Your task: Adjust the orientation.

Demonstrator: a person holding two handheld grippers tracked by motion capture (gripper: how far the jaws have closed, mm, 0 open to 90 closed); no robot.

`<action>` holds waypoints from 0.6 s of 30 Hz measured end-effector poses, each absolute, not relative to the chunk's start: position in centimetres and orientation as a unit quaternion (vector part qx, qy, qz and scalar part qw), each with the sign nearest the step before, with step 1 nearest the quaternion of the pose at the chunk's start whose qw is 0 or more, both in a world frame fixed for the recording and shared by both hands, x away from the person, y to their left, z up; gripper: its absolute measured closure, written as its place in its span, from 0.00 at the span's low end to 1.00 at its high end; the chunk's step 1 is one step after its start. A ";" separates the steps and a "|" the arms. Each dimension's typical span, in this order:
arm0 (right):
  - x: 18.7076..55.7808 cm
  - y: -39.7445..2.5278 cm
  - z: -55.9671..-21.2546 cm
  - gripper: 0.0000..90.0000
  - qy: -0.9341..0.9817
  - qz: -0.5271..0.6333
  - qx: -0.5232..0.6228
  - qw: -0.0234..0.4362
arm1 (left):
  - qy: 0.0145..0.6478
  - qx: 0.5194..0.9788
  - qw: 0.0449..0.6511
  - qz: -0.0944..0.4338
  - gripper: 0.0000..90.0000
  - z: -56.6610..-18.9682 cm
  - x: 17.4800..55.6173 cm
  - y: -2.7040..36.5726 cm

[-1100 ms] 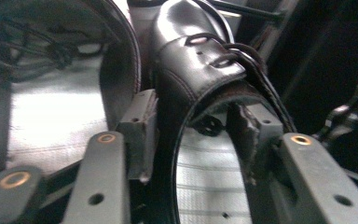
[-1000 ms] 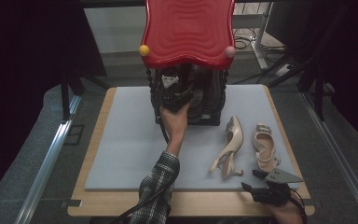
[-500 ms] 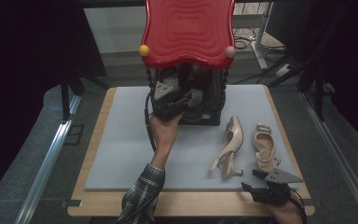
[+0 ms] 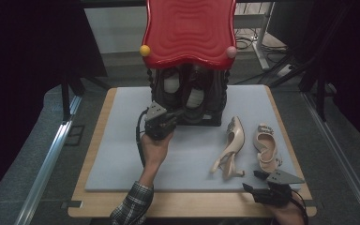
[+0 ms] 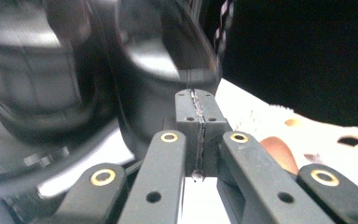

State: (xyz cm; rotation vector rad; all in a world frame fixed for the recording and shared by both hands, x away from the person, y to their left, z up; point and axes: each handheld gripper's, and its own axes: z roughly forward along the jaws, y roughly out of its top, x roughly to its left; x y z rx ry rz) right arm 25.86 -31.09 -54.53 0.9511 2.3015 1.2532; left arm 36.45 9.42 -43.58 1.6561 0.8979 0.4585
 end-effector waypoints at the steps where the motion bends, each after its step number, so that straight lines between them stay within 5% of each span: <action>1: 25.9 -31.1 -54.5 0.33 0.813 0.443 0.335 0.177 | 0.382 0.708 0.561 0.193 1.00 -44.1 36.5 9.3; 18: 25.9 -31.1 -54.5 0.33 0.813 0.443 0.337 0.174 | 0.405 0.723 0.522 0.202 1.00 -48.4 38.3 6.8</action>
